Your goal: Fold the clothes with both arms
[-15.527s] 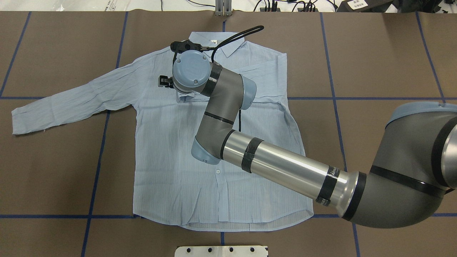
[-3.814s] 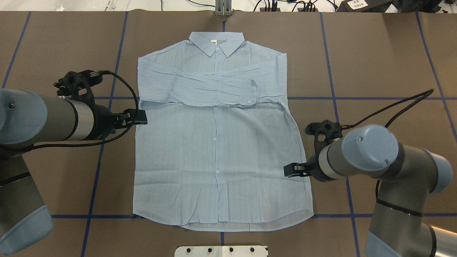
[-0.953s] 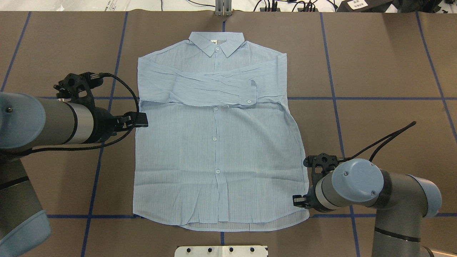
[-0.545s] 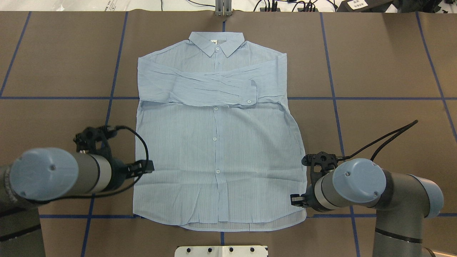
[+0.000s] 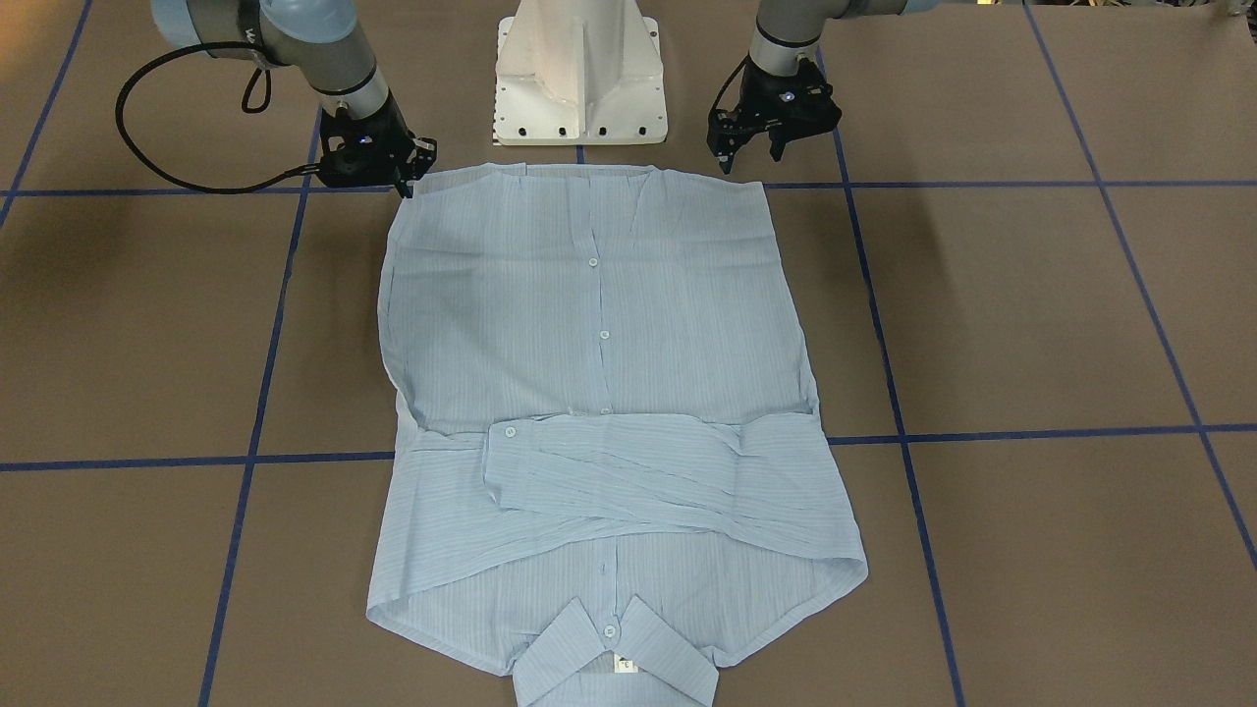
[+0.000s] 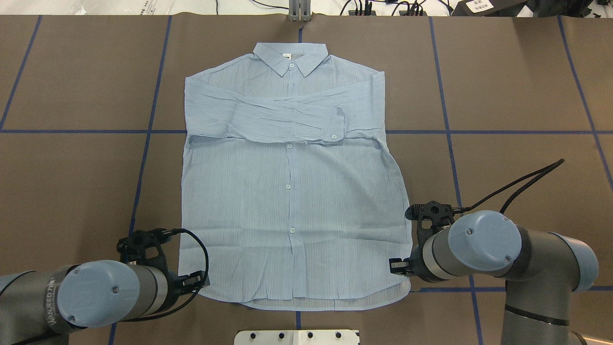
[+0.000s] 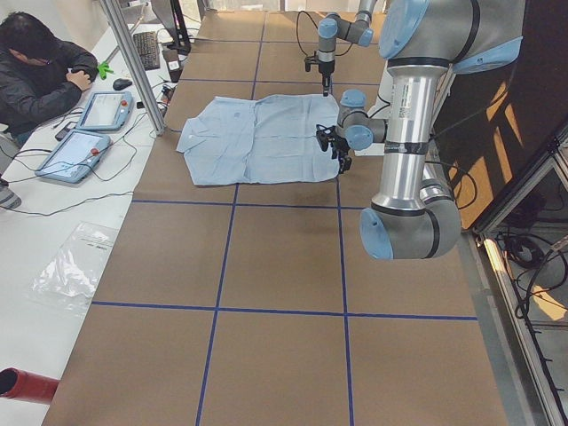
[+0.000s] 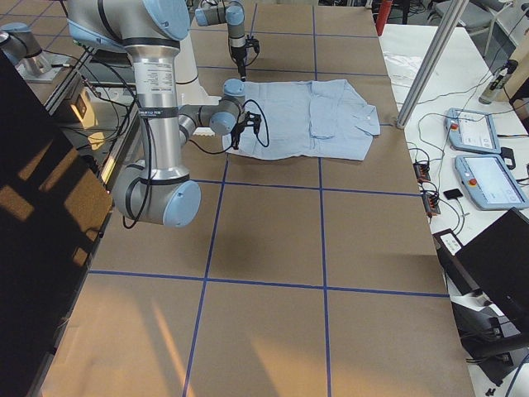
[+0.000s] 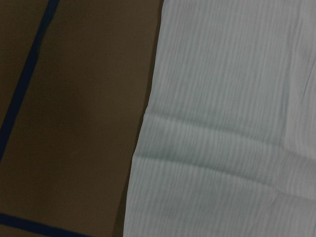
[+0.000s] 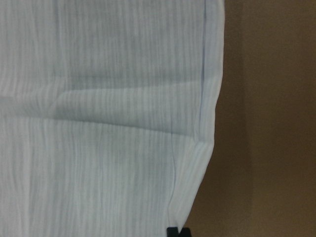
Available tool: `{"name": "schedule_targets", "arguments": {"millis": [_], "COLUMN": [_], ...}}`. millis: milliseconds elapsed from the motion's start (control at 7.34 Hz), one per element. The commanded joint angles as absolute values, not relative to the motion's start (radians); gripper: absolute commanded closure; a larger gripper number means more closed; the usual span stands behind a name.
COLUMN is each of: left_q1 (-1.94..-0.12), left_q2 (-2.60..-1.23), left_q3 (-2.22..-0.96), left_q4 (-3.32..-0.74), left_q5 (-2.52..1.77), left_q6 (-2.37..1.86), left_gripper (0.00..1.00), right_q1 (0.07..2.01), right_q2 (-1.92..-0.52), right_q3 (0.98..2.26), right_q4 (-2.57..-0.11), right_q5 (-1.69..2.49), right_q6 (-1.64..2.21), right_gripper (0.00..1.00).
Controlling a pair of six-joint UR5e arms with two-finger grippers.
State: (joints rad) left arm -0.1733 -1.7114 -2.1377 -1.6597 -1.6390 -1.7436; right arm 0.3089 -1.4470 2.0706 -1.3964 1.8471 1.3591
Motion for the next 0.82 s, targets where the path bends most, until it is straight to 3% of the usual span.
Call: {"name": "schedule_targets", "arguments": {"millis": [0, 681], "left_q1": [-0.167, -0.178], "left_q2": [-1.715, -1.718], "left_q3": [-2.099, -2.066], "left_q4": [-1.652, -1.657], "left_q5": [-1.638, -1.635], "left_q6": [-1.741, -1.732], "left_gripper": [0.21, 0.29], "right_q1": [0.311, 0.311], "right_q2": [-1.447, -1.448], "right_q3": [2.080, 2.079], "right_q4": [-1.397, -1.397], "right_q5": [1.847, 1.847], "right_q6": [1.359, 1.359], "right_gripper": [1.00, 1.00]}}
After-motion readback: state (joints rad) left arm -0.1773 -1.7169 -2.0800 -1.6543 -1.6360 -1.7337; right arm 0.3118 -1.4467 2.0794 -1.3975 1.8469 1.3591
